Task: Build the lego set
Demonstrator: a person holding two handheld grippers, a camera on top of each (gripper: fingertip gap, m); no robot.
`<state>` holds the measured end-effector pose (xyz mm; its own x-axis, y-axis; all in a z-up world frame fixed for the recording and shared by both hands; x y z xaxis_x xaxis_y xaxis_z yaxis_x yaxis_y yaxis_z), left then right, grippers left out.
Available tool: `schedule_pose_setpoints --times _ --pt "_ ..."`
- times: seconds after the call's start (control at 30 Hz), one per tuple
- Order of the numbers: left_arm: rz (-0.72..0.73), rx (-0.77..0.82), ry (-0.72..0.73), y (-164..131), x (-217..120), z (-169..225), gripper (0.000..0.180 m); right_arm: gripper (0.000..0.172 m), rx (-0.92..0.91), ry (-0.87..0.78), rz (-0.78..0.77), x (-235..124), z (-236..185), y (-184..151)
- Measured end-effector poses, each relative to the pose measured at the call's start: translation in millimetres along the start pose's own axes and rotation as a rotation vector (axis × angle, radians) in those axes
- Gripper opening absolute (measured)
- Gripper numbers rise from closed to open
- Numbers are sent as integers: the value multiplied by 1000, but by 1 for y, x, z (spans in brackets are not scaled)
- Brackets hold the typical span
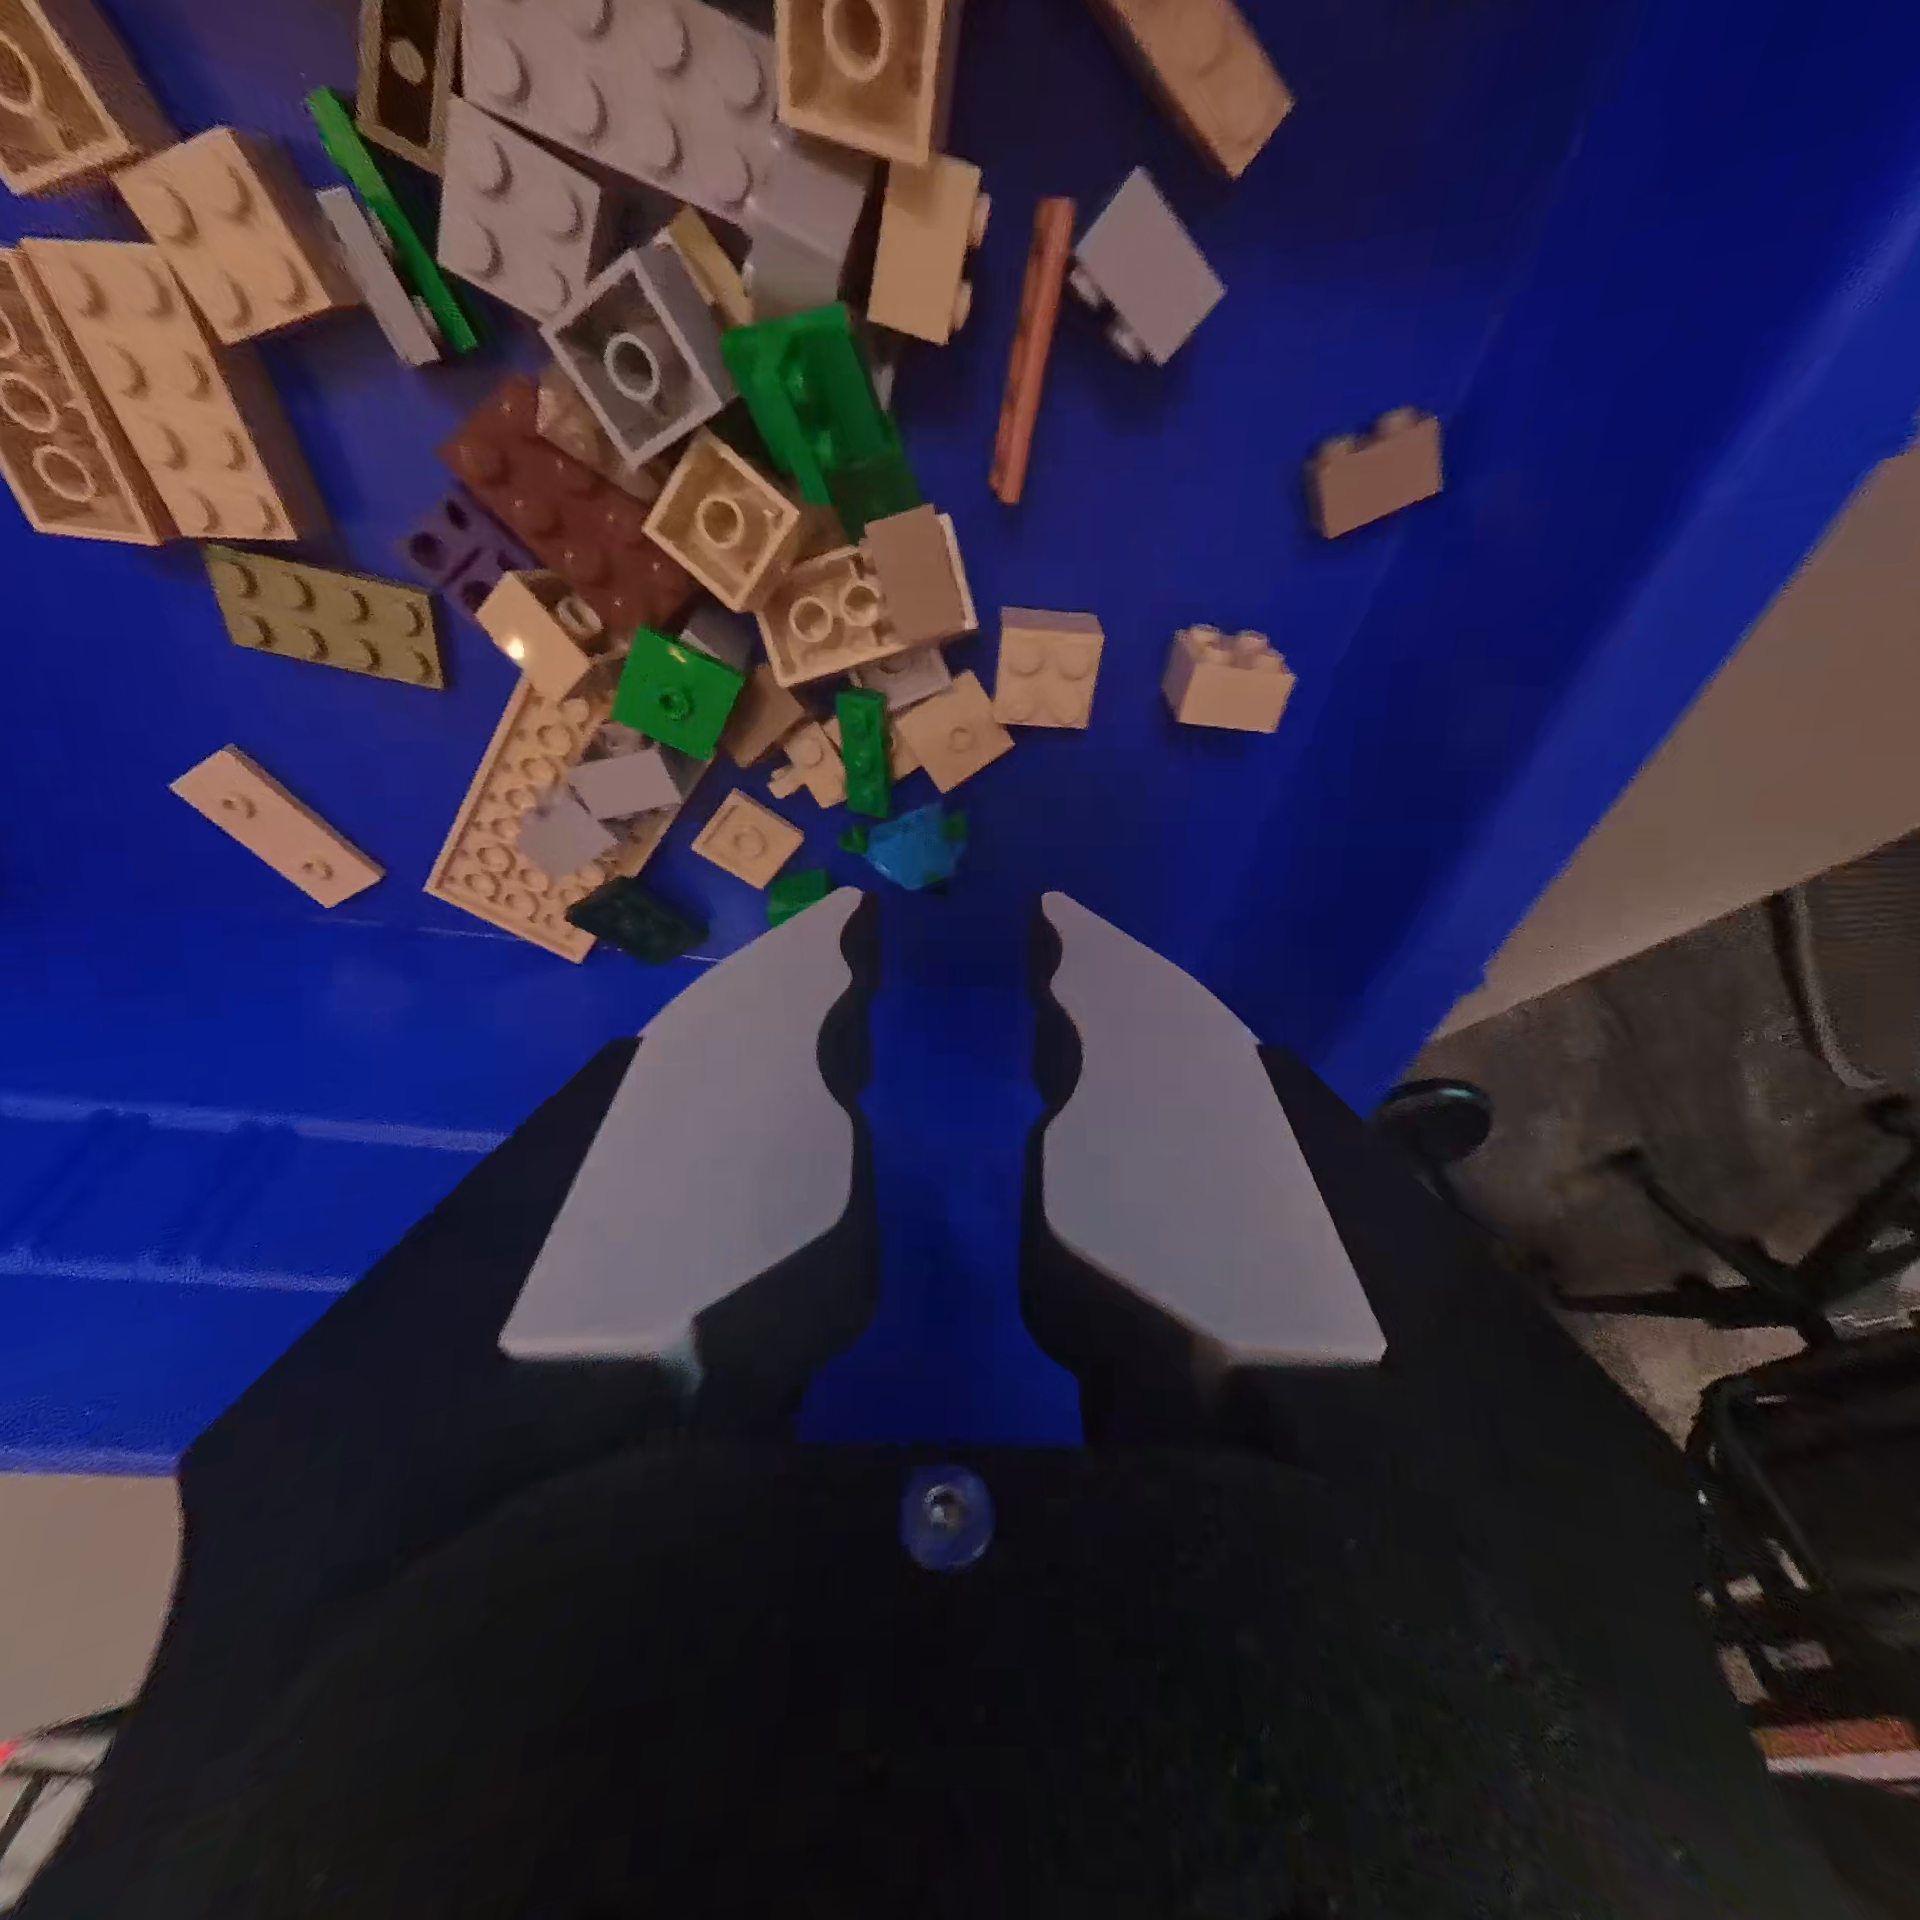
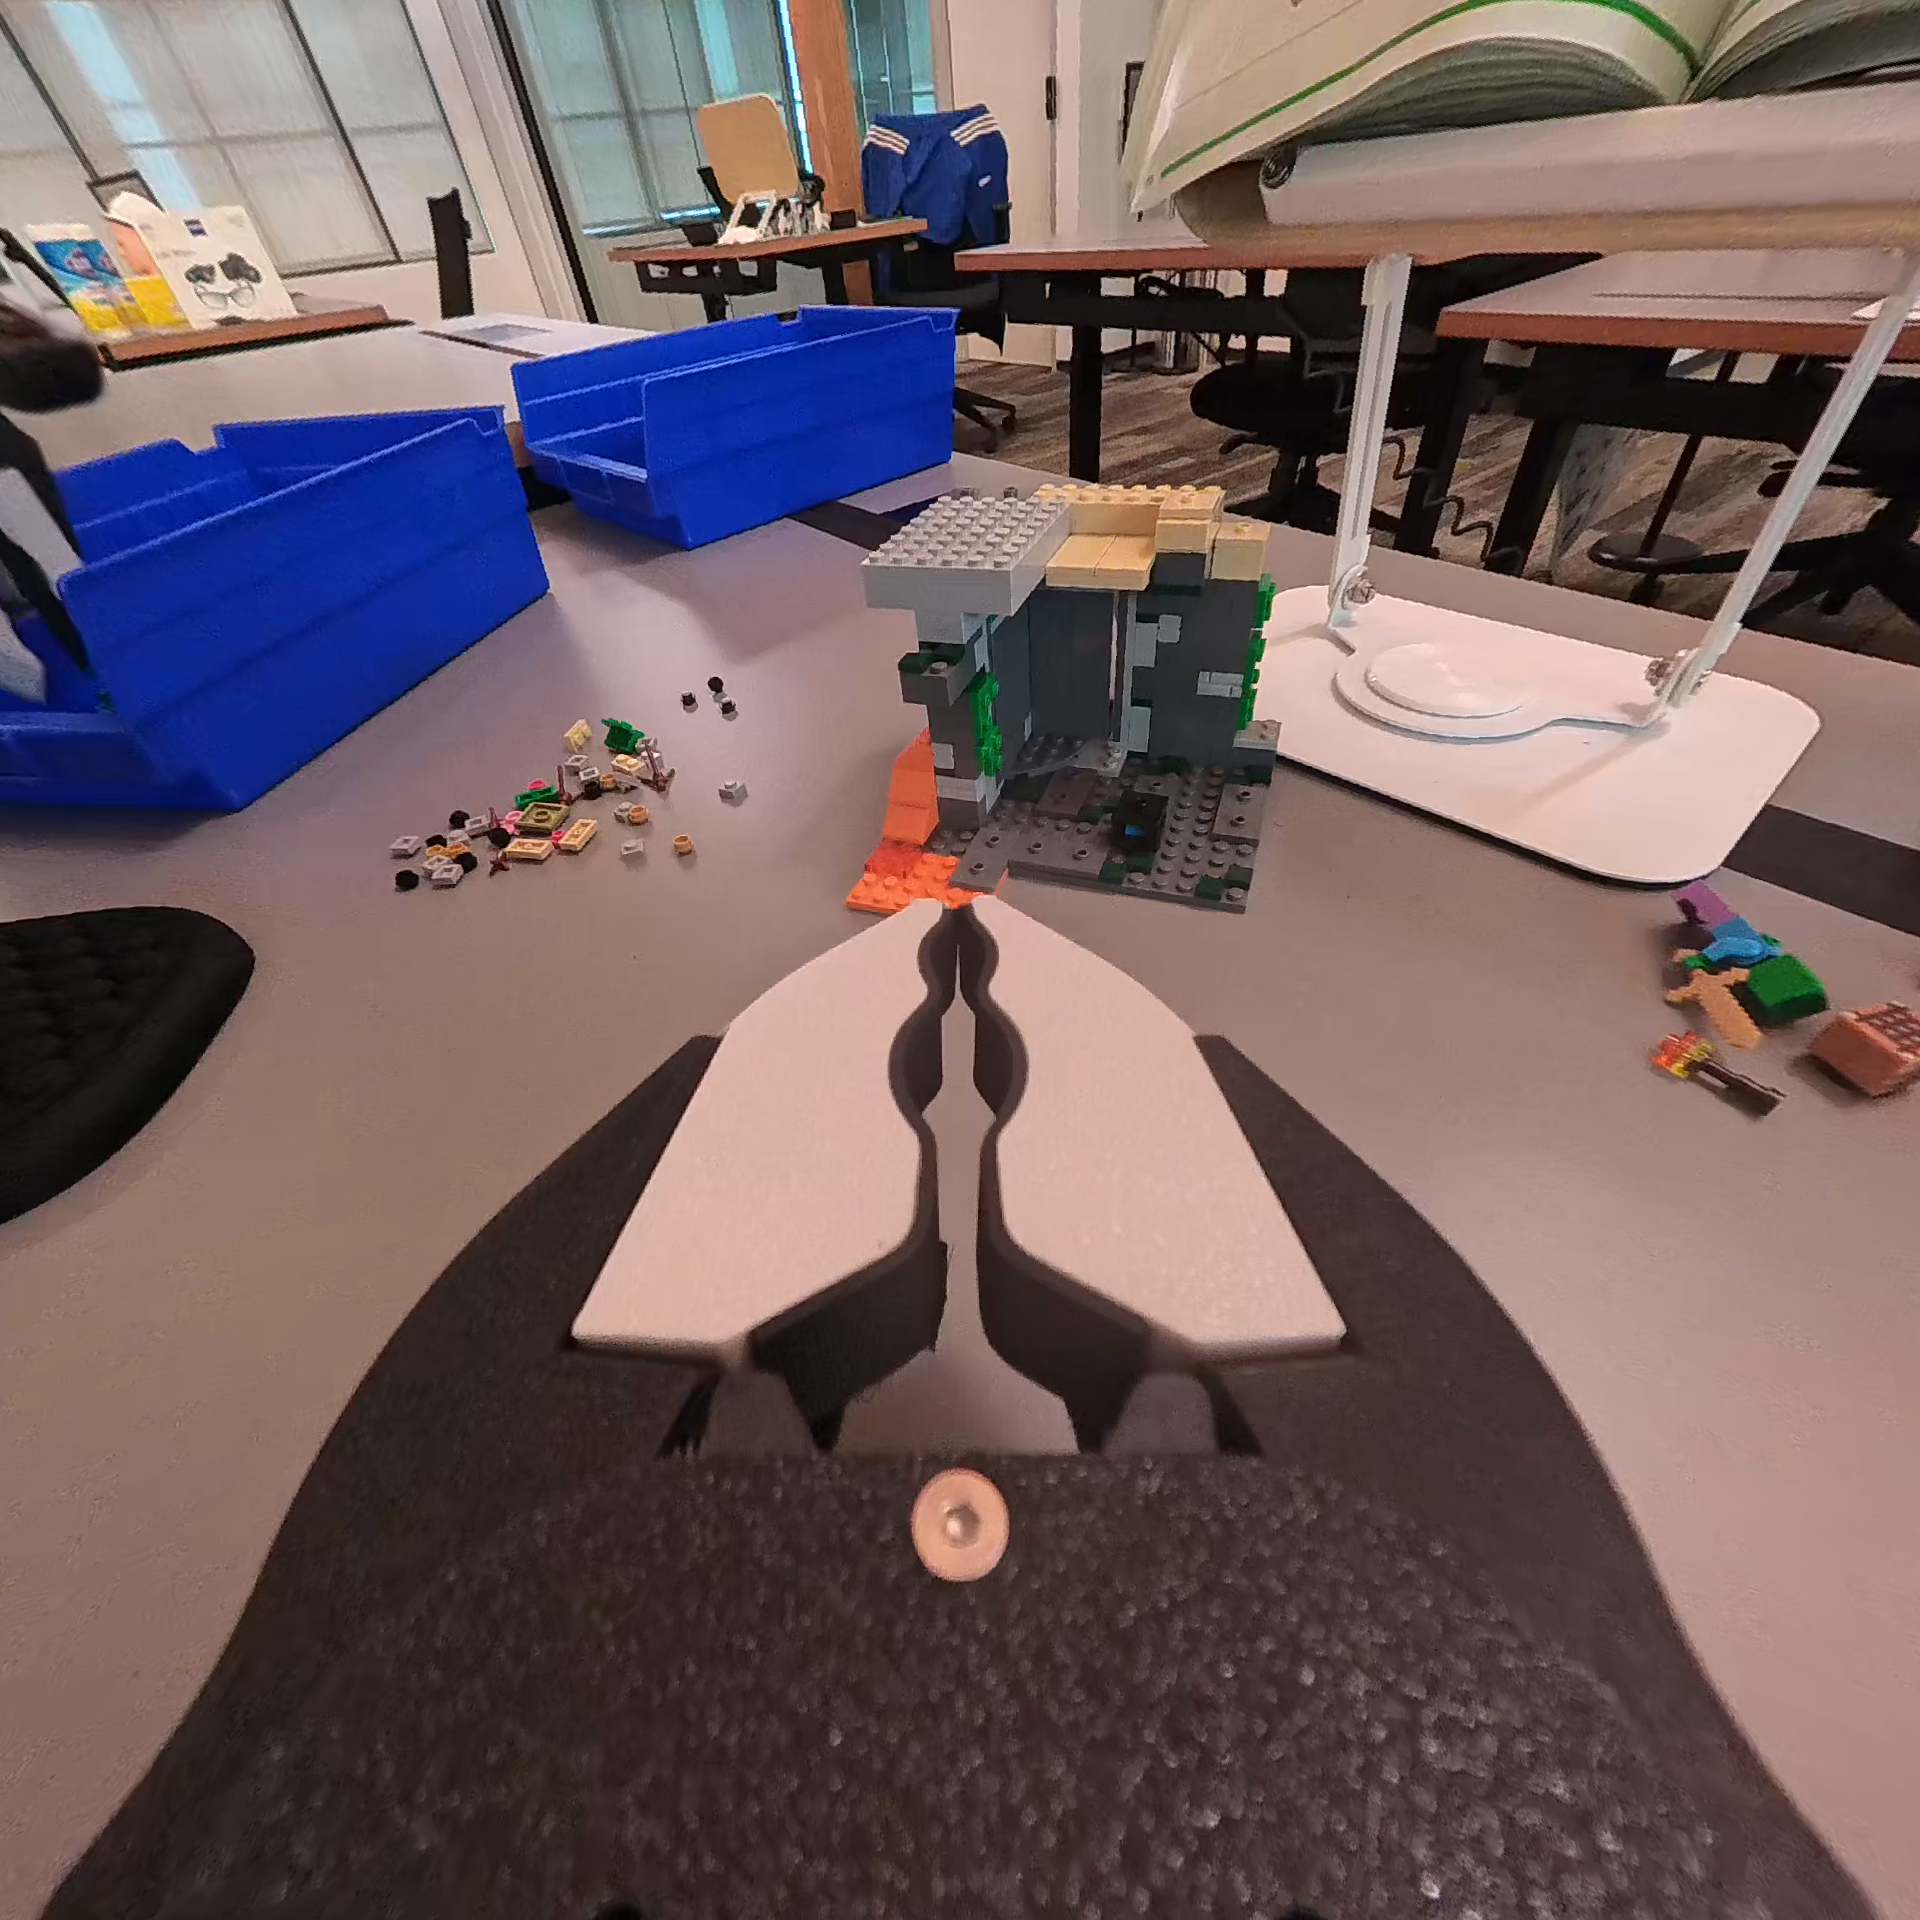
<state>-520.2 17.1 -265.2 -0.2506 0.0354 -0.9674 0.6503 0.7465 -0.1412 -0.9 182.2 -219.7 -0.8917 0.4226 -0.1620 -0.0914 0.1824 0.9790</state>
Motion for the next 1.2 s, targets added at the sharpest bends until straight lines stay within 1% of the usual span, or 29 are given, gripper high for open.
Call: schedule_pose_setpoints --times 0.03,0.2,0.3,0.4,0.53,0.63,0.73,0.83,0.93,1.0,1.07,1.13,1.2 --pt "-19 5 21 0 4 -4 27 0 1 2 -1 0 0 0" --pt "-80 8 16 0 18 -4 28 0 7 10 -1 0 0 0" --pt "-113 4 12 -3 23 -4 25 0 13 13 1 0 0 0" --pt "-123 17 24 -3 23 -3 19 0 15 15 3 0 -1 0" --pt "-126 27 52 -2 23 -2 18 0 14 21 4 0 -2 1" --pt "-102 19 84 -2 14 -4 16 0 11 24 10 -1 -4 3" --pt "9 -7 159 10 -19 -10 16 0 15 33 16 -1 -6 4" --pt "186 18 257 42 -71 -4 15 0 7 53 18 1 -11 6" --pt "393 116 349 94 -125 21 14 0 17 133 -8 6 -24 6" --pt "535 213 375 135 -155 50 14 0 11 199 -31 8 -39 8" --pt "658 320 399 177 -178 83 14 0 -13 248 -78 10 -54 9" --pt "781 419 385 216 -197 120 14 5 -27 292 -97 8 -70 14" --pt "886 511 370 251 -210 155 14 11 10 357 -98 3 -86 22"
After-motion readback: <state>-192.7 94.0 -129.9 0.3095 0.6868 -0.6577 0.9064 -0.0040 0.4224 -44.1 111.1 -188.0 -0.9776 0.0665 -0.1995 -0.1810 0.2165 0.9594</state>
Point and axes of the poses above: each gripper's, where its closed fingertips meet, x out along the fingers, y out of its top, z = x × y across the jaws, the point moved 2 cm from there along -x, back along the fingers, and after that the axes turned 13 degrees about y, right-handed, at the moved point
